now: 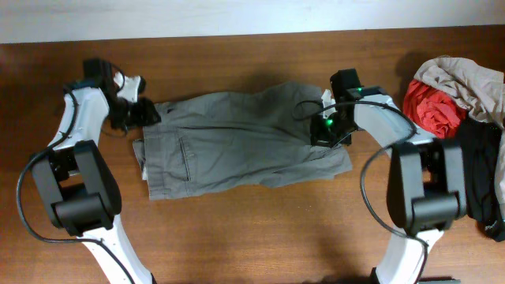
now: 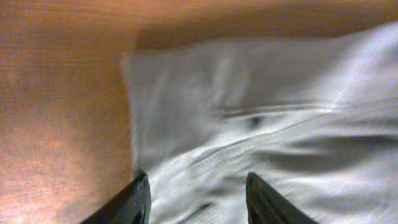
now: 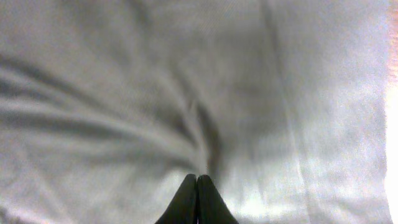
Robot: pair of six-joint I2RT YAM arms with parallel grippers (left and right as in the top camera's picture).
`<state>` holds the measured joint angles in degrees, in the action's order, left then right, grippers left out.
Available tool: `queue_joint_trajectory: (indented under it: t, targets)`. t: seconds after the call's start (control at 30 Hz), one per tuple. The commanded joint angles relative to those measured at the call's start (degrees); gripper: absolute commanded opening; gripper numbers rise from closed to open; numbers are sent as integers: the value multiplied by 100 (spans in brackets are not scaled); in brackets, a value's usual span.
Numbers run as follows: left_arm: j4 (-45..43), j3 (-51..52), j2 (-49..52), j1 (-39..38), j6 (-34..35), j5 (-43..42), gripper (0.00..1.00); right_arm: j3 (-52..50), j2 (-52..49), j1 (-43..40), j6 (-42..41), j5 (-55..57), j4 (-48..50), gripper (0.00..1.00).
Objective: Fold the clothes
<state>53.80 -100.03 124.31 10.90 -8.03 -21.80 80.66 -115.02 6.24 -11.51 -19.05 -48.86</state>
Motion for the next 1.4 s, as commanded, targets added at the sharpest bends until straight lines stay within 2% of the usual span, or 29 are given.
queue_joint_trajectory:
  t: [0.0, 0.17, 0.27, 0.3, 0.33, 0.43, 0.53, 0.7, 0.87, 1.0, 1.1, 1.17, 1.2, 1.37]
  targets:
    - [514, -981, 7, -66, -20, -737, 50, 120, 798, -44, 186, -33, -326, 4]
    - [1255, -1733, 7, -72, -59, -807, 50, 131, 1357, -68, 184, -26, -837, 8]
    - [1631, -1899, 4, -90, -157, -1261, 50, 131, 1552, -101, 146, -28, -1161, 10]
    - [1753, -1926, 4, -105, -269, -1408, 50, 131, 1572, -120, 90, -26, -1239, 13]
    - [1895, -1941, -2, -144, -420, -1552, 50, 131, 1572, -164, 31, -35, -1338, 21]
    - [2103, -1941, -90, -269, -717, -1596, 50, 129, 1532, -407, 42, -247, -1467, 33]
    - [2184, -1941, -348, -411, -905, -1539, 50, 127, 1523, -726, 227, -608, -1488, 35]
    - [2035, -1941, -1141, -599, -896, -909, 50, 127, 1526, -1086, 835, -1246, -1687, 41]
    - [1950, -1941, -2190, -800, -616, 566, 50, 127, 1526, -997, 1134, -1241, -1952, 42]
    - [1947, -1939, -2959, -828, -376, 1231, 58, 127, 1530, -855, 1281, -1220, -1971, 46]
    - [1939, -1941, -3368, -824, -380, 1270, 82, 127, 1534, -754, 1287, -1222, -1930, 48]
    - [1939, -1939, -3560, -824, -380, 1266, 95, 127, 1545, -654, 1327, -1224, -1904, 50]
    - [1950, -1939, -3622, -824, -380, 1261, 98, 129, 1554, -608, 1335, -1222, -1893, 50]
    - [2149, -1934, -3679, -824, -378, 1110, 99, 127, 1823, -289, 1453, -1150, -1886, 53]
